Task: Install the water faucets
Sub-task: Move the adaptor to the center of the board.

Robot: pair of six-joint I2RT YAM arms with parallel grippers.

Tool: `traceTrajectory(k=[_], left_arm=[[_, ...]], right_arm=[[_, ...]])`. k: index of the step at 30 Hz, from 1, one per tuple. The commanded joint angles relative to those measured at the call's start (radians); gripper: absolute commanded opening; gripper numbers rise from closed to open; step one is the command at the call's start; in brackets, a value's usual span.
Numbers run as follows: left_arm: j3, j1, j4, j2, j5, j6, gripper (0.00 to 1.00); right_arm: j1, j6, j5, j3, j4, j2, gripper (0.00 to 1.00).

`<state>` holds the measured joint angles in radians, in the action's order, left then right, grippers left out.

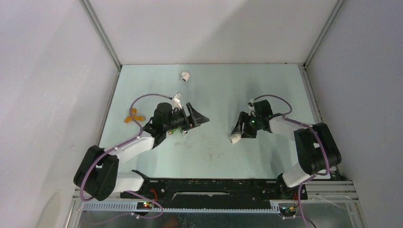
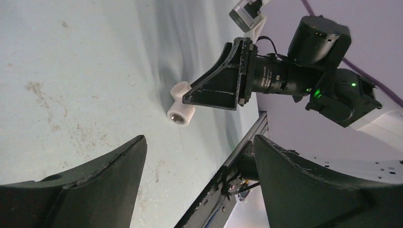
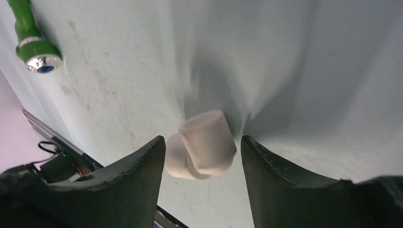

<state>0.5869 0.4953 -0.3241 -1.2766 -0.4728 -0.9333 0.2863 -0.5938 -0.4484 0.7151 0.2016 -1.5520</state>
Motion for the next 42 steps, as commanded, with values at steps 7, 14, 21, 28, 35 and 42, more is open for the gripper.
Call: traceTrajectory(k=[7,14,21,28,35,42], left_arm=[[0.001,0.006,0.156,0.121,0.115,0.089,0.86],[-0.036,0.006,0.150,0.134,0.140,0.077,0.86],[-0.067,0.006,0.096,0.074,0.121,0.028,0.85],[-0.117,0.054,-0.090,-0.088,0.060,-0.128,0.81],[-0.085,0.201,-0.396,-0.359,0.024,-0.373,0.77],[-0.019,0.314,-0.912,-0.703,0.044,-0.716,0.68]], right_arm=[[0.342,0.234,0.213,0.331,0.152,-0.192,0.70],[0.387,0.219,0.147,0.362,0.148,-0.156,0.89],[0.270,0.054,0.059,0.241,0.096,0.018,0.96],[0.135,-0.066,-0.031,0.040,0.042,0.223,0.99],[0.032,-0.060,-0.060,-0.036,0.102,0.368,1.00],[-0.030,-0.058,-0.073,-0.074,0.152,0.450,1.00]])
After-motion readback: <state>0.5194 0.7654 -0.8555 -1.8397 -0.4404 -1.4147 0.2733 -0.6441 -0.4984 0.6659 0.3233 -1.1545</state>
